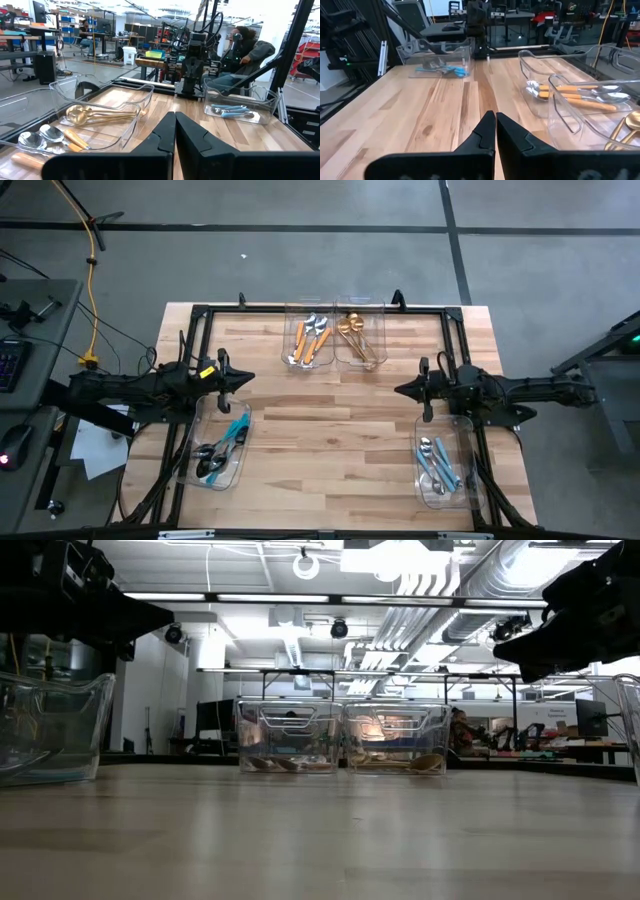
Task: Sort silverware by color (type)
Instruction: Return to Home Position
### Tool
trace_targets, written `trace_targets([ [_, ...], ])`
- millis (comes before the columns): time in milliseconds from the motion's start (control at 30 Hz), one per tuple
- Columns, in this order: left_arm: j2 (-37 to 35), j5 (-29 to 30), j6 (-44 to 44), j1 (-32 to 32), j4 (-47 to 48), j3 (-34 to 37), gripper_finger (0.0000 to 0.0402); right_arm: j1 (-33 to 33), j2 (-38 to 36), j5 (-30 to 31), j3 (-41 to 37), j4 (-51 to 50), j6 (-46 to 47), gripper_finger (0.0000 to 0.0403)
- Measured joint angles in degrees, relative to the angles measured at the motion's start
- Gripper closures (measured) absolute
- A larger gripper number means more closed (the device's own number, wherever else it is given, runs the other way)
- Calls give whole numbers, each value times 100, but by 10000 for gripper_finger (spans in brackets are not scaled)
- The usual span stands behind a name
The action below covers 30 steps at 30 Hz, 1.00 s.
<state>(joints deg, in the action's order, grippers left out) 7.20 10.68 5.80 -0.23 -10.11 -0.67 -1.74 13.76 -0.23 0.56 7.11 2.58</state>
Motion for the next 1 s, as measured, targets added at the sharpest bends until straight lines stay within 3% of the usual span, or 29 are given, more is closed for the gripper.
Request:
trace_targets([
  [400,-189,-2,2,-24,4,-2,398,0,-116,7,-1,-112,-1,403],
  [600,-681,0,0,-24,8,-2,398,0,-613,8,-2,-290,-1,402],
  [800,-702,0,0,-24,-66,-9,398,0,-1383,8,-4,-612,-3,402],
  [1000,-699,-1,0,-15,125,-6,398,0,-1377,9,-4,-481,-3,402],
])
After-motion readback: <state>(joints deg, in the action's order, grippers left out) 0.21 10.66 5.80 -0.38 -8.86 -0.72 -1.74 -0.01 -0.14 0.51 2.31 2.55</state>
